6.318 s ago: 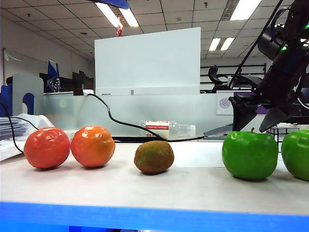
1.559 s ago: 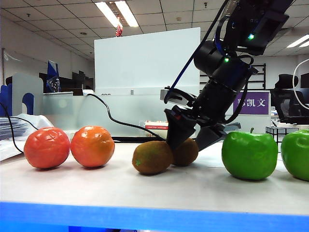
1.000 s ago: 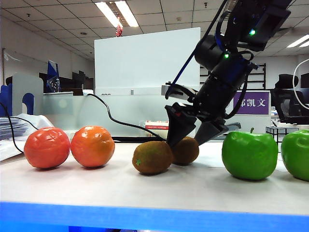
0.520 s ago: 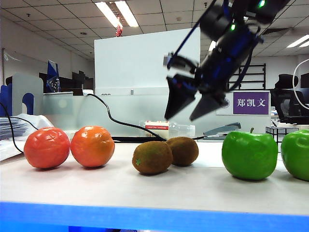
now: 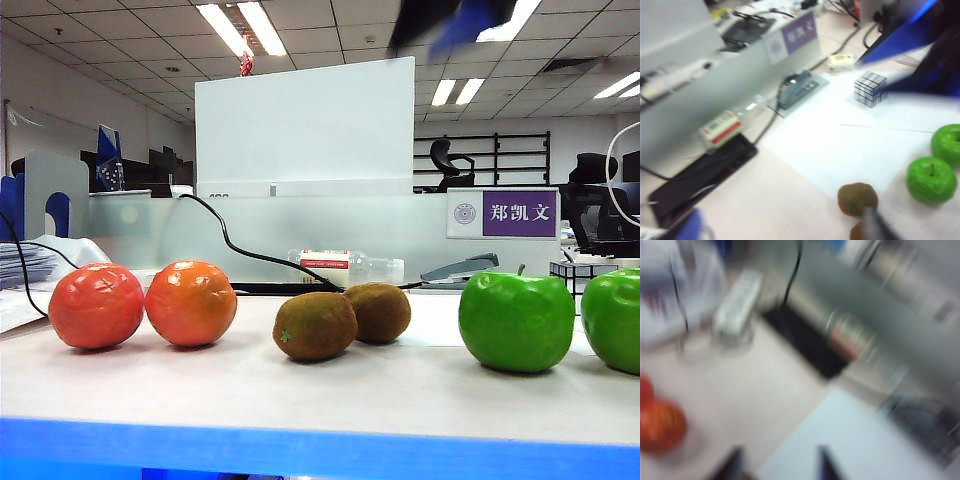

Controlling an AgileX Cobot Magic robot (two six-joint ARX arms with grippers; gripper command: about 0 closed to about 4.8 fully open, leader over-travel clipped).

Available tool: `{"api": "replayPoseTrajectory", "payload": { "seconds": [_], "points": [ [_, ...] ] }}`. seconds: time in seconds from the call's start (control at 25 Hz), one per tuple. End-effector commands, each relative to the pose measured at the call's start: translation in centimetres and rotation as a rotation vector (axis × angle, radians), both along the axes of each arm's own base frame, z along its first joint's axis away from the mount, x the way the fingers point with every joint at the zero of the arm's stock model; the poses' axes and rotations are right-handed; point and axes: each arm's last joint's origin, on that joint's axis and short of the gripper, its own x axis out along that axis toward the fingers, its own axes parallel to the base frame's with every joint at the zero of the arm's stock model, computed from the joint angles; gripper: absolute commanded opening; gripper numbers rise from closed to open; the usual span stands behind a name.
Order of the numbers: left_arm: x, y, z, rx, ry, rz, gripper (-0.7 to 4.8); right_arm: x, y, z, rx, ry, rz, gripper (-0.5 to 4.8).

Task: Put the same fruits together.

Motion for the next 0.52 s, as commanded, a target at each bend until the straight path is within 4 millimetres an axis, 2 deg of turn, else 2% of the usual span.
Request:
{"api": "replayPoseTrajectory", "payload": {
  "seconds": [0.04, 0.12, 0.24, 0.36, 0.52],
  "points": [
    [-2.3, 1.3, 1.6, -0.028, -0.066, 0.010, 0.03, -4.1, -2.1, 4.8, 0.100, -0.231, -0.015, -0.06],
    [-4.1, 2.3, 2.7, -0.049, -0.113, 0.021, -0.05, -6.9, -3.4, 7.0, 0.148, -0.346, -0.034, -0.06],
    [-7.2, 4.1, 4.1, -0.080, -0.197, 0.074, -0.05, -11.2, -5.5, 9.2, 0.201, -0.471, -0.083, -0.06],
    [-11.1, 6.2, 5.2, -0.126, -0.269, 0.101, -0.05, -15.7, -7.4, 10.4, 0.278, -0.552, -0.087, -0.06],
    [-16.9, 9.7, 5.7, -0.184, -0.383, 0.221, -0.05, -21.3, -9.9, 10.9, 0.382, -0.630, -0.092, -0.06]
  ]
}}
